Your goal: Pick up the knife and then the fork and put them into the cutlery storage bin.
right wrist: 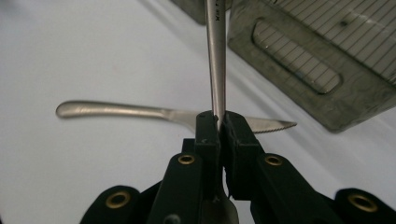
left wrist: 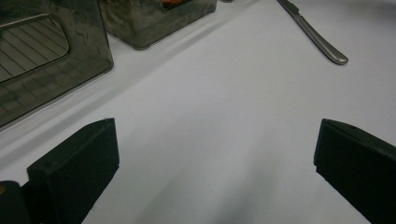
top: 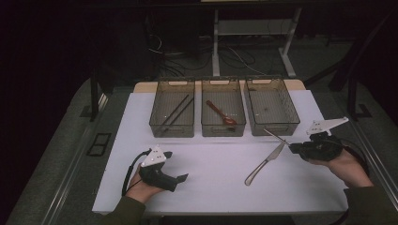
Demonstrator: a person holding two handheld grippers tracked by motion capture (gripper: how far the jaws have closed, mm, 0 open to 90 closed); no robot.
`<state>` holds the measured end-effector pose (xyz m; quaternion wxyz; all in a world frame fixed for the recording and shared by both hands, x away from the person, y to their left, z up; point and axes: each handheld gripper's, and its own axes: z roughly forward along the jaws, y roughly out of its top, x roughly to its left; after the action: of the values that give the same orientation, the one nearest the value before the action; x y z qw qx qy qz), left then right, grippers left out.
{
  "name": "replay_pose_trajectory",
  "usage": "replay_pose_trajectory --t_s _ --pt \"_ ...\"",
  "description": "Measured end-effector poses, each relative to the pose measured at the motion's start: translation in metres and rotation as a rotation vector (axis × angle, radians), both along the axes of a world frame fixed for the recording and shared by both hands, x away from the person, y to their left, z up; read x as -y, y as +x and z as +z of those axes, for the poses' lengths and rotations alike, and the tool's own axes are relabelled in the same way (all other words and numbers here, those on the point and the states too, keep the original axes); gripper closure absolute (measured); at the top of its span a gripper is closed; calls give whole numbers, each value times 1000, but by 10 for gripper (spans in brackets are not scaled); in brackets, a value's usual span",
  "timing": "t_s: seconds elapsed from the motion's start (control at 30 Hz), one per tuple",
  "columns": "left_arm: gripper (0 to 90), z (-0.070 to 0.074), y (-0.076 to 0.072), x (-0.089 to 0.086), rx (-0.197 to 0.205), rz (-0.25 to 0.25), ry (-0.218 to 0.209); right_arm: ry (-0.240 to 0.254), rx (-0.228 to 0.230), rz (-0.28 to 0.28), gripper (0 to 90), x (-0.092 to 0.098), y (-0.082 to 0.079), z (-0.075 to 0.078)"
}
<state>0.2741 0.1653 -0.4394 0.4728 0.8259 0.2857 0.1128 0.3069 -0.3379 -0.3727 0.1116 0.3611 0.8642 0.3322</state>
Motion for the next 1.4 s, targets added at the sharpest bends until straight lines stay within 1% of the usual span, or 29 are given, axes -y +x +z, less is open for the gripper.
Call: replay_pose_trajectory --t_s 0.07,0.2,0.47,0.67,0.8,0.87,0.97,1.03,1.07,1.2,1.27,1.3,1.4 --pt "0 0 0 0 1 0 -1 14 4 -20 837 0 4 1" --pt "0 0 0 0 2 -1 -2 25 15 -59 837 -1 10 5" --pt "0 0 0 -1 1 5 -10 35 42 -116 837 -5 25 13" --pt "0 0 0 -1 0 0 -13 39 64 -157 837 -7 40 21" --pt "0 1 1 0 0 -4 -15 35 68 -189 837 -9 55 29" --pt "0 1 1 0 -1 -7 -12 23 77 -204 837 -11 64 32" --pt "0 1 1 0 0 -4 -20 26 69 -224 837 -12 78 34" --pt "0 1 1 0 1 -4 -20 21 64 -236 837 -13 88 33" --pt "0 1 1 0 2 -5 -20 22 55 -245 837 -14 92 33" --pt "0 1 1 0 -1 -5 -22 9 50 -254 837 -18 112 27" --pt "0 1 1 0 0 -6 -22 -2 32 -266 837 -20 121 24" --pt "0 1 1 0 0 -7 -22 -6 31 -273 837 -20 126 23" --pt "0 1 1 0 0 -8 -23 -2 27 -282 837 -22 138 18"
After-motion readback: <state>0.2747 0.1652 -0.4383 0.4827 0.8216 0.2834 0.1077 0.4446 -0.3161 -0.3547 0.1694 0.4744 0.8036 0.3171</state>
